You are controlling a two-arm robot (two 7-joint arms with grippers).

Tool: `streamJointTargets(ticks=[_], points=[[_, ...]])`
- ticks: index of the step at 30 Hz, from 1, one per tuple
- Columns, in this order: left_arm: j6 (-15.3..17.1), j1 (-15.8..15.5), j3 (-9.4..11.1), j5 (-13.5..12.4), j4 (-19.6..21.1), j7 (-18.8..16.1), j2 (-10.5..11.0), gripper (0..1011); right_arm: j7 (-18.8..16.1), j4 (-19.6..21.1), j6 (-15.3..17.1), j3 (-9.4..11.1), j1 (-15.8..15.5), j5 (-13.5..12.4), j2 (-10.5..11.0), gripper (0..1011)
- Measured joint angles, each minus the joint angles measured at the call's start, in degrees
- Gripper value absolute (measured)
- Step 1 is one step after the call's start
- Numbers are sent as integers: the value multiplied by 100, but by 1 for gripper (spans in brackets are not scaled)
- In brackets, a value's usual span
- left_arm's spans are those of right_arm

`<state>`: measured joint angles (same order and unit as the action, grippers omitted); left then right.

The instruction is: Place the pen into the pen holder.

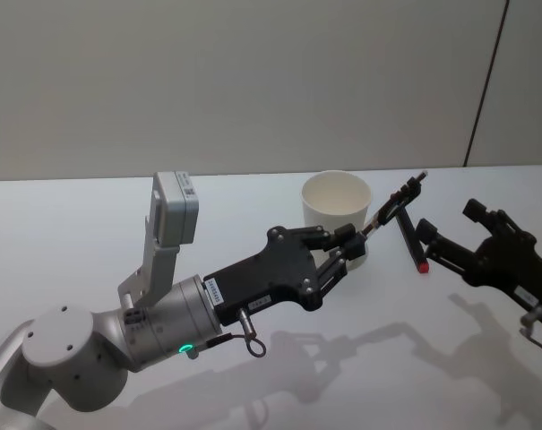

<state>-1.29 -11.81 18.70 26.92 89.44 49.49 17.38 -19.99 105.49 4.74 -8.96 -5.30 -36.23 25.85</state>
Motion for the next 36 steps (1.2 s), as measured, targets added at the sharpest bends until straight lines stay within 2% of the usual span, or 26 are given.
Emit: streamJointTargets(ticks=[12, 16, 19, 29, 36], points=[[0, 0, 0, 1, 0, 0, 0, 138, -607, 176, 507, 171, -143, -1244, 281, 1002], [0, 0, 0, 1, 0, -1, 1, 138, -736, 198, 646, 197, -151, -1517, 332, 1002], [0, 0, 0, 1, 0, -1, 0, 138, -890, 225, 813, 227, -154, -1830, 400, 1002], [0, 0, 0, 1, 0, -1, 0, 138, -1077, 307, 1105, 281, -158, -2522, 517, 1002], [0, 1, 0, 1, 0, -1, 0, 138, -1010, 373, 1217, 270, -140, -2836, 527, 1002]])
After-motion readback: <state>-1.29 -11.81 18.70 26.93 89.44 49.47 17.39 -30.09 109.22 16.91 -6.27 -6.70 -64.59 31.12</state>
